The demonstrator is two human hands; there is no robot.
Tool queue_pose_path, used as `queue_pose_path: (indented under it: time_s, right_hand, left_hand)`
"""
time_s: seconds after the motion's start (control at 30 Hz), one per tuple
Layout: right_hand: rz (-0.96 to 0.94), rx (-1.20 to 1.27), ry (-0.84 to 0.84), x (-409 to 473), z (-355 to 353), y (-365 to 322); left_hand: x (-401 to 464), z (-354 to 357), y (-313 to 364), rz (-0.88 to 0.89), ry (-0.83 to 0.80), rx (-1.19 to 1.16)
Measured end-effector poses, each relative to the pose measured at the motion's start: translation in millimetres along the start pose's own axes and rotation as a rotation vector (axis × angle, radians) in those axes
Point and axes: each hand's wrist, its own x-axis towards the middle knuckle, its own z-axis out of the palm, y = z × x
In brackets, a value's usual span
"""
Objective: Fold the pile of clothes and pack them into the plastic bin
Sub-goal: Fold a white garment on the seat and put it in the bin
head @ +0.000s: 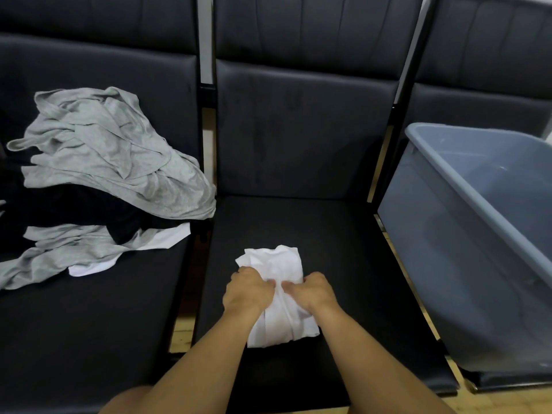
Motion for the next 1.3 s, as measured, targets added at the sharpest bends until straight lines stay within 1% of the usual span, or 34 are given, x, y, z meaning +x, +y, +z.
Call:
queue_pose_path:
  time_s: [0.07, 0.17, 0.27, 0.33, 0.37, 0.47, 0.53, 0.6, 0.7, 0.77, 0.87, 0.97, 1.07, 1.13, 1.23, 1.3]
  right_hand:
    - [-0.028, -0.048, 0.026, -3, 0, 0]
    - [-0.126, -0.073, 0.111, -11, -10, -1]
    - [-0.248, 0.03, 0.249, -26, -38, -8]
    - [-0.333, 0.11, 0.35, -40, -67, -20]
    - [-0.371, 0.145, 0.402, -48, -84, -27]
    - [-0.481, 0.233, 0.565, -70, -145, -45]
    - [-0.526, 0.258, 0.656, -82, -192, -50]
    - [-0.558, 0.249, 0.737, -90, -243, -52]
    - [-0.585, 0.215, 0.838, -94, -317, -46]
    - [-0.577, 0.203, 0.884, -92, -360, -35]
    - [-0.573, 0.212, 0.938, -81, -409, -13]
    - [-0.52, 0.112, 0.941, -50, -436, 6]
    - [-0.44, 0.044, 0.845, -16, -443, 20]
    - [-0.384, -0.004, 0.803, -1, -439, 26]
    - [-0.399, -0.021, 0.778, 21, -433, 34]
    - [-0.389, -0.021, 0.732, 32, -429, 36]
  left_hand:
    - [1, 2, 2, 0.018, -0.028, -0.053]
    - [-5, -5, 11, 0.087, -0.042, -0.169]
    - [-16, -22, 34, 0.212, -0.019, -0.34]
    - [-30, -39, 60, 0.341, 0.011, -0.465]
    - [-38, -48, 76, 0.419, 0.028, -0.503]
    - [-61, -69, 137, 0.639, 0.071, -0.496]
    - [-82, -77, 183, 0.76, 0.044, -0.543]
    - [-105, -79, 230, 0.8, -0.016, -0.616]
    - [-135, -70, 297, 0.796, -0.116, -0.69]
    - [-148, -58, 335, 0.811, -0.139, -0.705]
    - [-154, -33, 379, 0.83, -0.115, -0.652]
    - [-153, -5, 407, 0.874, -0.048, -0.471]
    - [-143, 24, 424, 0.899, -0.006, -0.243]
    - [-131, 37, 430, 0.881, 0.037, -0.165]
    - [-118, 49, 439, 0.84, 0.06, -0.043]
    - [-115, 52, 438, 0.785, 0.062, 0.086]
